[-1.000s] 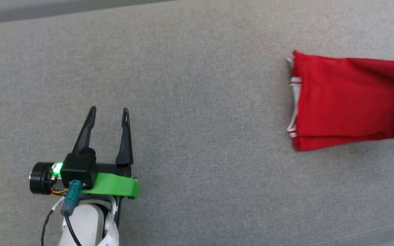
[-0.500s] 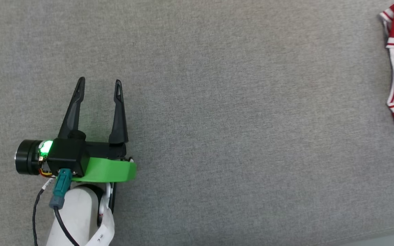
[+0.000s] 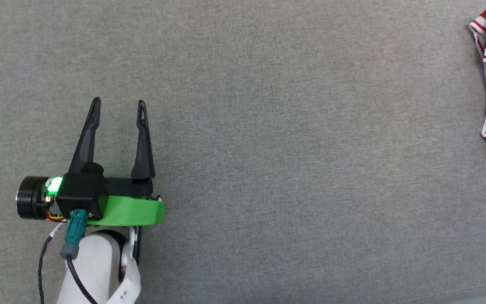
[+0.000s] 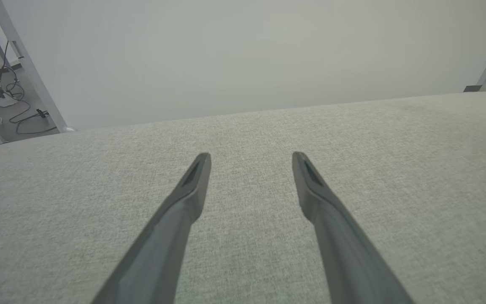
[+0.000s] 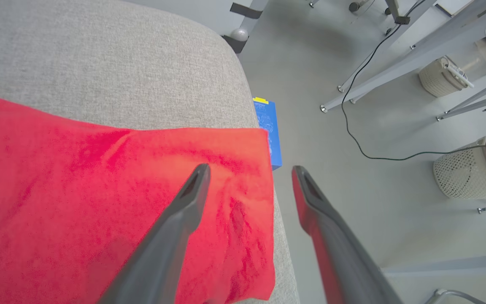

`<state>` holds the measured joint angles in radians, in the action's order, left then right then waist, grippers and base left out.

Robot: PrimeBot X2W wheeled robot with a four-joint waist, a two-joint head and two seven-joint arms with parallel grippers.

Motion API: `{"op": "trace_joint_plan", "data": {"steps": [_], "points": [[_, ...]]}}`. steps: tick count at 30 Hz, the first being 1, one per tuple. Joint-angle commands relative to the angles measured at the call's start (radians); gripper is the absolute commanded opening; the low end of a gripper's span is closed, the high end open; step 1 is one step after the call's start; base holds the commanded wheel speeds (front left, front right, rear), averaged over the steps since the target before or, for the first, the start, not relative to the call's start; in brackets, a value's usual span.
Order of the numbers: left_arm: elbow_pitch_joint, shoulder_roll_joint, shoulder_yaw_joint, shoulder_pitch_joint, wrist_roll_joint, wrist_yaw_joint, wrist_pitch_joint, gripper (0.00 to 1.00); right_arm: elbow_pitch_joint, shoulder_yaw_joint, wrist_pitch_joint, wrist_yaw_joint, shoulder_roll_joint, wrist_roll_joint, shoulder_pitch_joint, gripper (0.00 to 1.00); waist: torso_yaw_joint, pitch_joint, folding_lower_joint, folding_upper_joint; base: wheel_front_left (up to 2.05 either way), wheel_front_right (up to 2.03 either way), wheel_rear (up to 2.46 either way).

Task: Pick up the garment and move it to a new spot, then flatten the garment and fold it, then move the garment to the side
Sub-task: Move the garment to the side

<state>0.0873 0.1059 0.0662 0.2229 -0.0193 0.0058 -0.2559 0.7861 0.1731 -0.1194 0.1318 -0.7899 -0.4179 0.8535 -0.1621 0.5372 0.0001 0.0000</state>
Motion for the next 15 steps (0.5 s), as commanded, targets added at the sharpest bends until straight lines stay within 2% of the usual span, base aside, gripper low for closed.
{"op": "trace_joint_plan", "data": {"steps": [1,5,8,15], "points": [[-0.006,-0.001,0.002,-0.017,-0.003,0.008,-0.006,1.0,-0.011,-0.011,0.047,-0.001,-0.003,0.022,0.0,1.0,0.012,-0.055,-0.0001,0.0,0.0,0.0,0.0],[-0.023,-0.008,0.0,-0.057,-0.018,0.012,-0.006,1.0,-0.068,-0.05,0.195,-0.001,0.016,0.069,-0.028,1.0,0.025,-0.127,-0.0001,0.0,0.0,0.0,0.0],[-0.04,-0.013,-0.007,-0.095,-0.033,0.016,-0.006,1.0,-0.137,-0.087,0.303,-0.001,0.054,0.114,-0.065,1.0,0.034,-0.187,-0.0001,0.0,0.0,0.0,0.0],[-0.057,-0.028,-0.013,-0.163,-0.059,0.018,-0.006,1.0,-0.395,-0.196,0.375,-0.001,0.198,0.189,-0.21,1.0,0.064,-0.288,-0.0001,0.0,0.0,0.0,0.0]]}}
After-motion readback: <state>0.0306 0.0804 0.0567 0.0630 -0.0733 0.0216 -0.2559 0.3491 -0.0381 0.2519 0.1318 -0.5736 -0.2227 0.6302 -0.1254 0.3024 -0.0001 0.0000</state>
